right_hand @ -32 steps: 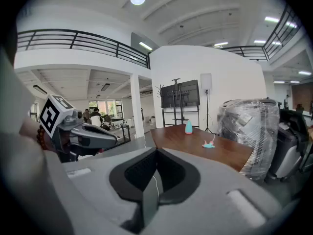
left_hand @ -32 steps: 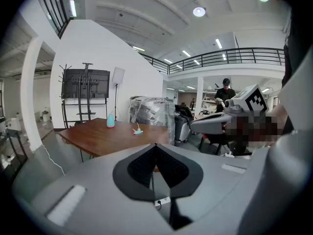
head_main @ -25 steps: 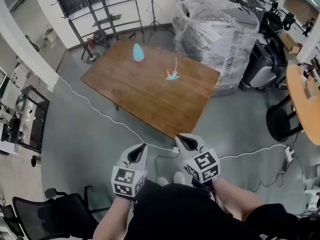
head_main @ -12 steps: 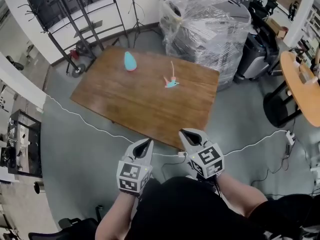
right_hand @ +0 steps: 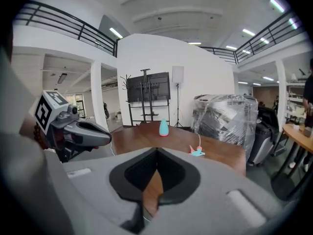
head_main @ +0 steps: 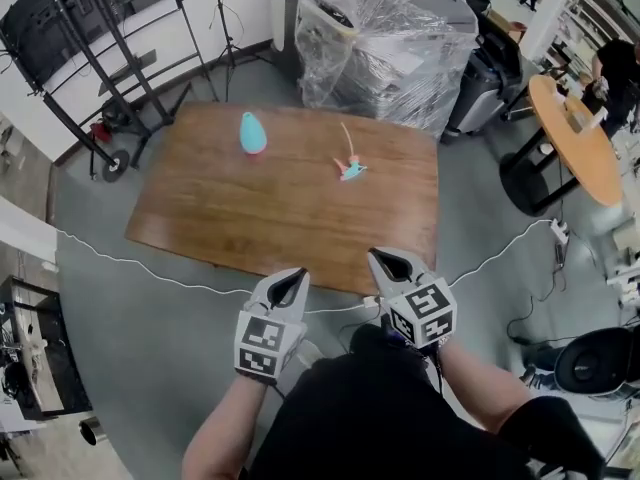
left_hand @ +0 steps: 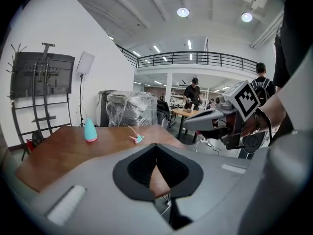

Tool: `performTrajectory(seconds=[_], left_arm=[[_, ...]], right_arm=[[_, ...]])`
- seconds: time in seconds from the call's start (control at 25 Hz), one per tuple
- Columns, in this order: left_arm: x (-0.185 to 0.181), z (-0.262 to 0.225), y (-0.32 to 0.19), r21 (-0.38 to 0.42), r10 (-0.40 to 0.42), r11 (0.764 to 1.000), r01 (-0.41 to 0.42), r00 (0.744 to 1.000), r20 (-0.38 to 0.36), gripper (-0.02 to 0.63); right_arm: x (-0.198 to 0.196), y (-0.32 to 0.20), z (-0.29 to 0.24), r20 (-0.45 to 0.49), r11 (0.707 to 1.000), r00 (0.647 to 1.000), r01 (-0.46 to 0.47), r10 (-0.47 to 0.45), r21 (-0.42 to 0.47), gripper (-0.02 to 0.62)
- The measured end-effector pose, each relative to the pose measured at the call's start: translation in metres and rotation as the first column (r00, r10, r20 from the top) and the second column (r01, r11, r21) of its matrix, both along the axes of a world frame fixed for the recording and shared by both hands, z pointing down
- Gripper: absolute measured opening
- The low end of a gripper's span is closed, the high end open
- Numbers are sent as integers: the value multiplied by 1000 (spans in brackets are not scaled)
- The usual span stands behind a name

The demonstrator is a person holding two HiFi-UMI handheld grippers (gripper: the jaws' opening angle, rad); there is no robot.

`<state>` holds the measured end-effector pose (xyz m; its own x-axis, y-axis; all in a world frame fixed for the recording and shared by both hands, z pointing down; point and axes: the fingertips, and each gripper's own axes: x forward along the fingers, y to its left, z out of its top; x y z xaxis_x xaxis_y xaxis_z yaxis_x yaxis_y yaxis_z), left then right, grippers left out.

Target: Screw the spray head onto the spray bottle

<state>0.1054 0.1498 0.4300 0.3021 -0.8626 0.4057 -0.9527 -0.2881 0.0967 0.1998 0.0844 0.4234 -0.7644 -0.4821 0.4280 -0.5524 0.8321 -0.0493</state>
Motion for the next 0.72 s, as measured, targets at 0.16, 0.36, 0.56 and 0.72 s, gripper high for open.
performTrajectory(seconds=[0.16,0.36,0.56,0.72], left_arm=[[-13,3,-19,3,43,999,-43,998,-43,35],[-15,13,-47,-21,93,995,-95,994,-54,55],[-22,31,-88,-68,137,988,-137,991,1,75],[-16,49,-137,-114,194,976,-187,980,52,100]], right_arm=[[-9,-9,1,-43,999,998,-37,37,8,-8],[-15,-31,7,-62,997,995,-75,75,1,-8],[-25,-64,15,-47,996,995,-86,84,-24,-8],[-23,-95,24,-44,996,996,-82,81,-39,-8]])
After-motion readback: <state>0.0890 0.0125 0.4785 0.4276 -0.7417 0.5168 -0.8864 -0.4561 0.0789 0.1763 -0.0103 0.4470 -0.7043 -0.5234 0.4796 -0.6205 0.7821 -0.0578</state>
